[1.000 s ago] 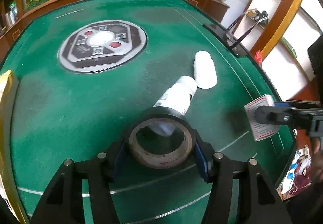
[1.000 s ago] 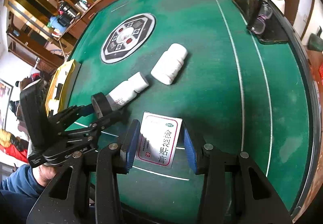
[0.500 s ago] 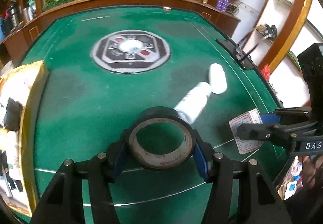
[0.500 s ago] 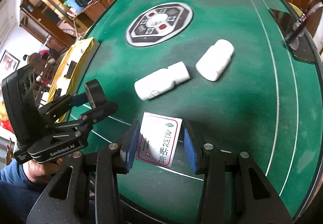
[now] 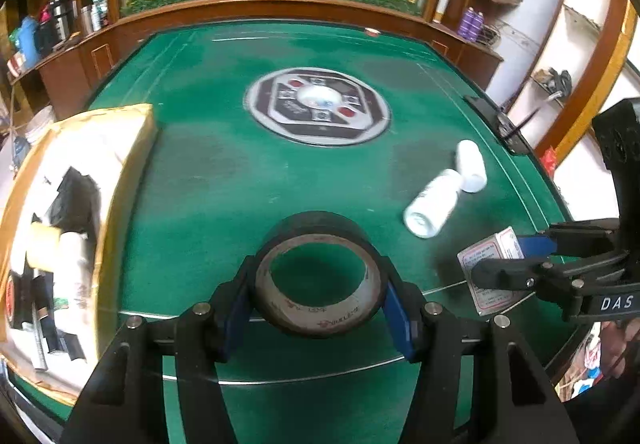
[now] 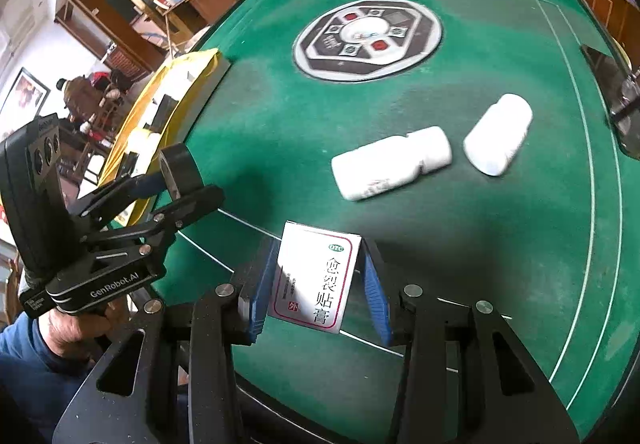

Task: Organize rigid objects
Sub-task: 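Carry medicine box and black tape roll over the yellow-rimmed tray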

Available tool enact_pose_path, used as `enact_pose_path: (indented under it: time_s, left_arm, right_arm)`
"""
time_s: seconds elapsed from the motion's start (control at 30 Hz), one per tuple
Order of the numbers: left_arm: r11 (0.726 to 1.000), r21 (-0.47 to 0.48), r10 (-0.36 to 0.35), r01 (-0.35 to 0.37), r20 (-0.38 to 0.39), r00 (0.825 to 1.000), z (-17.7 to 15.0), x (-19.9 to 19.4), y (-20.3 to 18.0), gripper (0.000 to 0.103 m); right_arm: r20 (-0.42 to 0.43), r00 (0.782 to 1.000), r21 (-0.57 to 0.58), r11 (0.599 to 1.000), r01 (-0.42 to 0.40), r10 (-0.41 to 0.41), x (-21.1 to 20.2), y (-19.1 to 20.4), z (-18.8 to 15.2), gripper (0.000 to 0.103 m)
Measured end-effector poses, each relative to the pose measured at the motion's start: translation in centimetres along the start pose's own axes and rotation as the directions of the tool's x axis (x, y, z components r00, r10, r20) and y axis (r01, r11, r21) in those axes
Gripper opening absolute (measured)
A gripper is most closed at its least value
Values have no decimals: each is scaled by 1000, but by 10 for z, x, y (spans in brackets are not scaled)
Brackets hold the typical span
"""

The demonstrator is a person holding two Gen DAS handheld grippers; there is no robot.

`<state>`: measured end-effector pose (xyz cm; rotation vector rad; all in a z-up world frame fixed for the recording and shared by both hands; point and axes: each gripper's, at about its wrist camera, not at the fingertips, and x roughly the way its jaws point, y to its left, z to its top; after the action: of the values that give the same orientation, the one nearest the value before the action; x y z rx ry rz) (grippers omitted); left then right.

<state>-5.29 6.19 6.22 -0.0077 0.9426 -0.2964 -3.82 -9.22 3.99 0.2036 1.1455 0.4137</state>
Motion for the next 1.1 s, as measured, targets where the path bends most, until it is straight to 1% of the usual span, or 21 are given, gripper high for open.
enact_pose_path:
  time_s: [0.17,0.33,0.43,0.47,0.6,0.67,0.73,0.87,0.97,1.1]
  left_arm:
    - [998,-56,18,-16,40,999,1,-16,26,59]
    - [990,-131,58,-46,88,994,3,-38,62,59]
    - [979,-187,99,-77,110,989,1,-49,90,59]
    - [972,-214,123,-96,114,986,-1,-53,103,59]
    - [945,-294,179,-143,98,979,-10,-59,143,58]
    - [935,-311,204,-168,89,975,-15,-58,158,58]
    - [930,-322,215,-180,76,974,-19,-55,167,58]
    - [928,-316,227,-199,52,973,-26,-48,179,58]
    - [928,-315,223,-199,43,974,-30,-45,189,59]
    - [931,-307,220,-200,34,975,-29,-39,198,58]
  right_arm:
    - [-16,1000,-44,999,1,-2,9,18,7,42]
    - [-30,1000,-109,994,-3,-1,18,44,23,42]
    - [-40,999,-142,989,-26,20,24,65,40,42]
    - [-40,999,-161,986,-36,30,28,77,47,42]
    - [-44,996,-232,969,-80,72,42,120,74,42]
    - [-59,993,-263,959,-110,98,55,148,89,42]
    - [-68,992,-301,946,-118,102,71,173,100,42]
    - [-103,987,-315,937,-153,127,105,213,117,42]
    - [-107,988,-346,927,-144,113,125,235,128,42]
    - [-86,994,-382,920,-92,64,147,256,140,42]
